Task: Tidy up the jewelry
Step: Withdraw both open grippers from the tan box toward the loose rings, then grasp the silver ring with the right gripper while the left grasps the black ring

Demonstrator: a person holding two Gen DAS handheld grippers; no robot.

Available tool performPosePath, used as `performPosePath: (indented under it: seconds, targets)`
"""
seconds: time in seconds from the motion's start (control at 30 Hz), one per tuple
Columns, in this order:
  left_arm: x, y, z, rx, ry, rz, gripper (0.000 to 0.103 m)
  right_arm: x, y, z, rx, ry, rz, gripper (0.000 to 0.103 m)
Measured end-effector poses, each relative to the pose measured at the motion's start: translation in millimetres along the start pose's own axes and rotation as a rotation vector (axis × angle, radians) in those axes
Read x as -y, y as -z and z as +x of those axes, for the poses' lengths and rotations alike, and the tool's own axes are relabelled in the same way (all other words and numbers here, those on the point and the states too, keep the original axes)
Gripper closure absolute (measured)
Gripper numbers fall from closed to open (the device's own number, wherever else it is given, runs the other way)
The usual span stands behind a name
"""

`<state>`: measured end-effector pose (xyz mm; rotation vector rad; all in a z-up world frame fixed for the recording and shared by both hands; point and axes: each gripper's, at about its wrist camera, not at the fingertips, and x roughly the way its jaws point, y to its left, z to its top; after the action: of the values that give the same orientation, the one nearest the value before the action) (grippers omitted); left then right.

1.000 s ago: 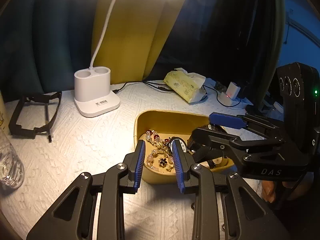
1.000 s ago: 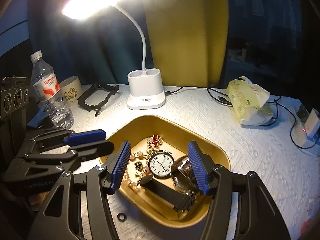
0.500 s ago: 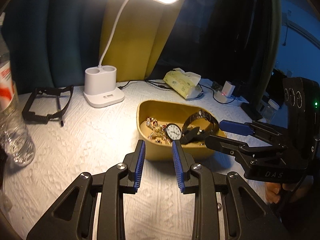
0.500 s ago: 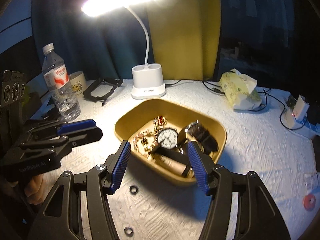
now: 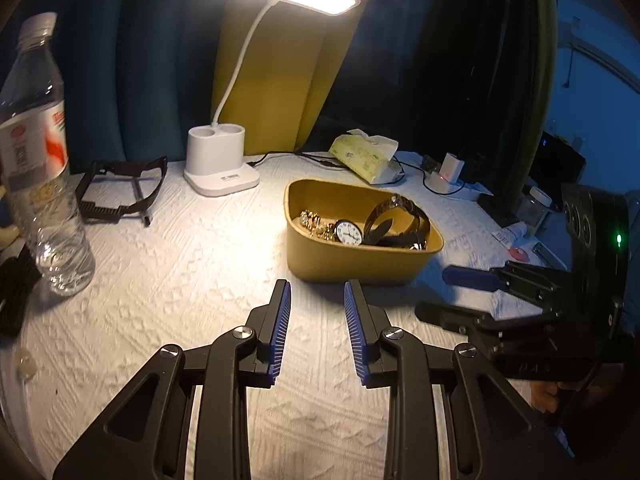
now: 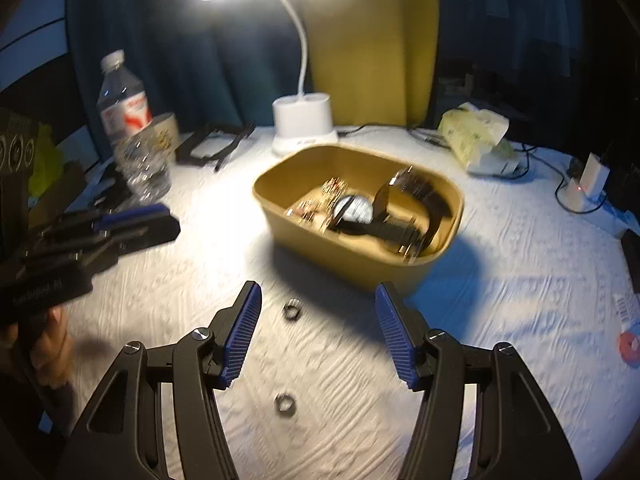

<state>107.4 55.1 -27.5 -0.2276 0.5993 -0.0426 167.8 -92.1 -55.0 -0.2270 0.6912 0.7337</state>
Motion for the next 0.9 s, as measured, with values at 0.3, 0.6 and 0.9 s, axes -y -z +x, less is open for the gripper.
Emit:
performPosePath:
  seconds: [0.3,0.6,0.9]
  targets:
    - [-3.4,22.5,-10.9,-0.004,0.003,-0.027,0.073,-12.3,28.4,0.1,-0.044,-0.006,-0.011,0.045]
    - [-5.5,27.3,-17.7,0.007,0.016,-0.043,0.073,-20.5,42.0,6.8,-0.100,0.032,-0.063,0.087]
    - [-5.6,26.5,-16.0,-0.007,-0.002,-0.040,0.073,-12.5,43.3,1.9,-0.084,0.019,-0.040,0.091]
